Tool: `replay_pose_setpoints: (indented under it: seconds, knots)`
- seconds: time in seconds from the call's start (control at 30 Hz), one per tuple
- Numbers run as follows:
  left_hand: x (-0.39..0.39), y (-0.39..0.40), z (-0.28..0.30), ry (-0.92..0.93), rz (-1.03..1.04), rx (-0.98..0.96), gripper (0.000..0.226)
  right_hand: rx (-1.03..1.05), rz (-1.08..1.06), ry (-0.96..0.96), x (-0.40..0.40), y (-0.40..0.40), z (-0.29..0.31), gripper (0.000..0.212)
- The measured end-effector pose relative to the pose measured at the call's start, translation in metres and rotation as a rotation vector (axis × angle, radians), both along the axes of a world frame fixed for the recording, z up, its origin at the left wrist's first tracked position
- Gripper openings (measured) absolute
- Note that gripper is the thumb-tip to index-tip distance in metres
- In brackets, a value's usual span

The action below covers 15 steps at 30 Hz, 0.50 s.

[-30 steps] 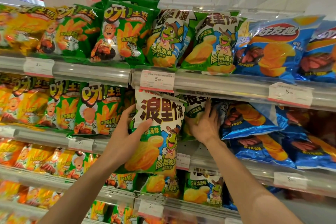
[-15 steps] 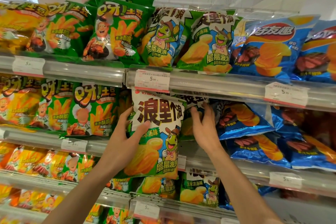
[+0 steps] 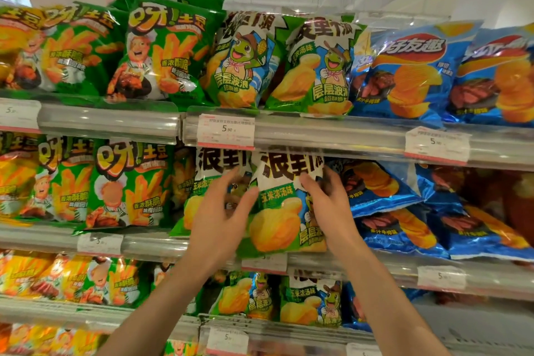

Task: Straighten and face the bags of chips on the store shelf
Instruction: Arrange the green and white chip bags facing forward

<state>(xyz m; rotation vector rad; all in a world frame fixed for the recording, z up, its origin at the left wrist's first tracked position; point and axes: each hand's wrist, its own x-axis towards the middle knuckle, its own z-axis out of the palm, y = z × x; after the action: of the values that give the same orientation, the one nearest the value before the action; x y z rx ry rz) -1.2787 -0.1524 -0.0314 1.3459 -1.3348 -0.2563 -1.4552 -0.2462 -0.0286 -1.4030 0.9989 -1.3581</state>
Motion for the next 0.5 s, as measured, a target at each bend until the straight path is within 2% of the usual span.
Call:
replay_pose_setpoints:
  seconds: [0.1,0.2,0.27,0.37,0.5]
  knots:
    - [0.028,-0.004,-0.012,-0.145,0.179,-0.082,0.047,-0.107,-0.099,0.056,0.007,-0.007,0.009,0.061]
    - [0.045,-0.012,-0.028,-0.322,0.278,-0.045,0.057,-0.229,-0.223,0.258,0.018,-0.012,0.002,0.067]
    - [0.046,-0.014,-0.036,-0.367,0.280,-0.020,0.063,-0.313,-0.321,0.435,0.022,-0.011,-0.011,0.070]
    - [0.048,-0.017,-0.046,-0.408,0.269,0.003,0.066,-0.503,-0.455,0.549,0.021,0.002,-0.026,0.072]
    - [0.050,-0.022,-0.055,-0.443,0.295,-0.014,0.073,-0.578,-0.406,0.684,0.028,0.028,-0.049,0.092]
